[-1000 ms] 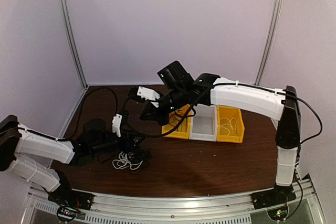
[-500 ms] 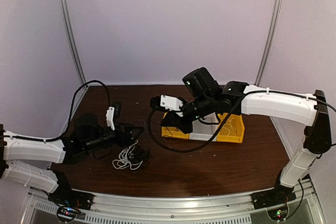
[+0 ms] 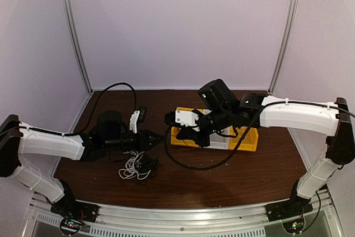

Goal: Untangle the cables

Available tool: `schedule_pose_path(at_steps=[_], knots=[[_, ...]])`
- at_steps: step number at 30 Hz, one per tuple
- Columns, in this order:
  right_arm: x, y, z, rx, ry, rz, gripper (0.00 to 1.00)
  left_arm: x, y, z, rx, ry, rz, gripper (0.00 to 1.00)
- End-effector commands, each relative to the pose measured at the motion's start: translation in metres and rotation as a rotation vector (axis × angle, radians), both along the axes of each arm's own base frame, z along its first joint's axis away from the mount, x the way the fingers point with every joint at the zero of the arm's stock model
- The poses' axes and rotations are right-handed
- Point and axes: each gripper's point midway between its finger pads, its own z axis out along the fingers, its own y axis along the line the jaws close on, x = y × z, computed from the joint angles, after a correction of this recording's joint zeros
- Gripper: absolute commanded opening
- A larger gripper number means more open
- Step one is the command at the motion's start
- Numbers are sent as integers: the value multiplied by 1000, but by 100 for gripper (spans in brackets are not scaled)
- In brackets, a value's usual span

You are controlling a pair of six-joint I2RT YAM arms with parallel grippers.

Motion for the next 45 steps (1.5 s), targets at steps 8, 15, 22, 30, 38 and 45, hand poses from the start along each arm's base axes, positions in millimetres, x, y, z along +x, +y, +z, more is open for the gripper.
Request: schedule_pose_path(at_steps=[8,15,22,30,38,45], knots=[[13,-15,4,15,-92,-63,0,1,-3,29,-7,-75,-20,1],[39,-29,2,45,-66,-167,0,9,44,53,71,-181,174,5],[71,-44,6,83,-48,-278,0,6,67,52,153,-217,217,8],[77,-46,13,94,-68,-302,0,9,78,14,320,-175,222,10],[81,-52,23,102,-88,-321,0,20,102,-7,409,-170,298,10],[83,-54,21,85,-77,-323,0,21,121,22,359,-224,370,5]])
